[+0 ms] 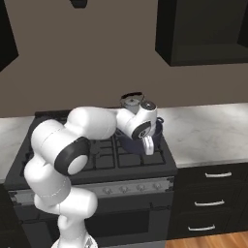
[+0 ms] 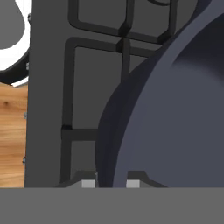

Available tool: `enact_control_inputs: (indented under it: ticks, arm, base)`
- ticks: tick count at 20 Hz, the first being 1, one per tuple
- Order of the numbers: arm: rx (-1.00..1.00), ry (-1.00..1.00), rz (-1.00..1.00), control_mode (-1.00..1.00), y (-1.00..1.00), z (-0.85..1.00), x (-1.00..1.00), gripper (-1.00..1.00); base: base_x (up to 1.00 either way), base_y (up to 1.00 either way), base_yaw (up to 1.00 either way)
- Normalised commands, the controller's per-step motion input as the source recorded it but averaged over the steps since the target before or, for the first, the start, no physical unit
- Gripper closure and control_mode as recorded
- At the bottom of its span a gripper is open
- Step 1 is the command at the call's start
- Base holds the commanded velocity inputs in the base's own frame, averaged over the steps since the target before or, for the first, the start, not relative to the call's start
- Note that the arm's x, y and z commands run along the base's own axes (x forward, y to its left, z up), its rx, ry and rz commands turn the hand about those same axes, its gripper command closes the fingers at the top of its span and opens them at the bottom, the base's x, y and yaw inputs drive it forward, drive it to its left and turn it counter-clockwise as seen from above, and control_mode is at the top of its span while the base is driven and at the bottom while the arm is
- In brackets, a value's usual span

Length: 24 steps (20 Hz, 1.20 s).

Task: Pick the kettle from the cabinet and place it on a stove burner. Then pick the pot from the counter and place it on another stove burner. Finally, turn both burners on.

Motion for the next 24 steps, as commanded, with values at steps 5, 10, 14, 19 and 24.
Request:
enact_control_inputs:
  ticks: [5, 10, 14, 19, 24]
  arm:
    - [0.00, 0.00, 0.00, -1.00, 0.01, 0.00, 0.00, 1.00]
    - [0.00, 0.00, 0.00, -1.00, 0.01, 0.00, 0.00, -1.00]
    - [0.00, -0.01, 0.00, -1.00, 0.00, 0.00, -0.01, -1.00]
    - [0.00, -0.04, 0.00, -1.00, 0.00, 0.03, -0.12, -1.00]
    - [0.00, -0.07, 0.00, -1.00, 0.00, 0.23, -0.17, -1.00]
  base:
    - [0.00, 0.00, 0.00]
    - [0.00, 0.00, 0.00]
    - [0.00, 0.00, 0.00]
    - [0.00, 0.00, 0.00]
    - [0.00, 0.00, 0.00]
